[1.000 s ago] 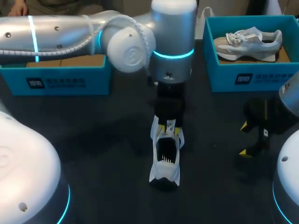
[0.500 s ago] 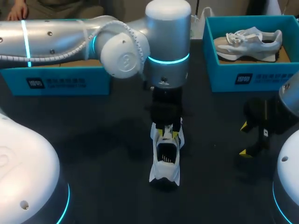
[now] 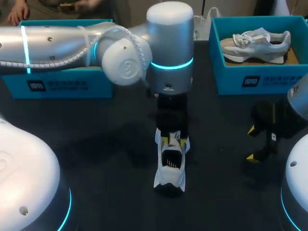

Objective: Take the shoe out of the shoebox, open the shoe tongue, remove and reinsert the insole, then place the shoe into the shoebox

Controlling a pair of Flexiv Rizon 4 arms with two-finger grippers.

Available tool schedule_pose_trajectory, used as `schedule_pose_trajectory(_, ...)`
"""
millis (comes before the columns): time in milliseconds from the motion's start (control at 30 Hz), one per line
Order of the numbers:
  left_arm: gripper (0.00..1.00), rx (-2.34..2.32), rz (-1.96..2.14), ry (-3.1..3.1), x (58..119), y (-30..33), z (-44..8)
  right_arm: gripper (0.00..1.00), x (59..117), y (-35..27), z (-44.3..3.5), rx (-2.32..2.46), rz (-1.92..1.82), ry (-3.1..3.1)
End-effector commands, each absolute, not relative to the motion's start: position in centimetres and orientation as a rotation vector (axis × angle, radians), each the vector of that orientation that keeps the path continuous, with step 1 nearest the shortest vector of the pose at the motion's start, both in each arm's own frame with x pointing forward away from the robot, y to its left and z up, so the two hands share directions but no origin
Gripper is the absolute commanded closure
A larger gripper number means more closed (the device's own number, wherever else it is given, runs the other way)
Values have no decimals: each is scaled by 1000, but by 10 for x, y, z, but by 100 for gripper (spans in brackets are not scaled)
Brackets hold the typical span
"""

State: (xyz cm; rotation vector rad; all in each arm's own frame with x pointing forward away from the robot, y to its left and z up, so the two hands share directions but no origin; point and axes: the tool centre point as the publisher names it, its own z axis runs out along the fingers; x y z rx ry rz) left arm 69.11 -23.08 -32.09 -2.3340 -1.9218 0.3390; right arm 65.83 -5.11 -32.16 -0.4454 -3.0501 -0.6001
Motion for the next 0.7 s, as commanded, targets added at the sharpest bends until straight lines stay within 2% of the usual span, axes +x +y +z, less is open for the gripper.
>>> schedule_pose_trajectory(33,0,-2222,381,-2038,682,-203,-286,0,657,-51,-321,-448,-597,-3053)
schedule_pose_trajectory(167,0,-1995,397,-2158,667,-192,-280,0,657,-51,-321,-448,-597,-3053)
schedule_pose_trajectory(533,0,-1995,397,-2158,667,-192,-280,0,657,-51,-321,-448,-597,-3053)
schedule_pose_trajectory(700,0,-1697,324,-2378,641,-184,-277,0,657,-51,-321,-448,-597,-3053)
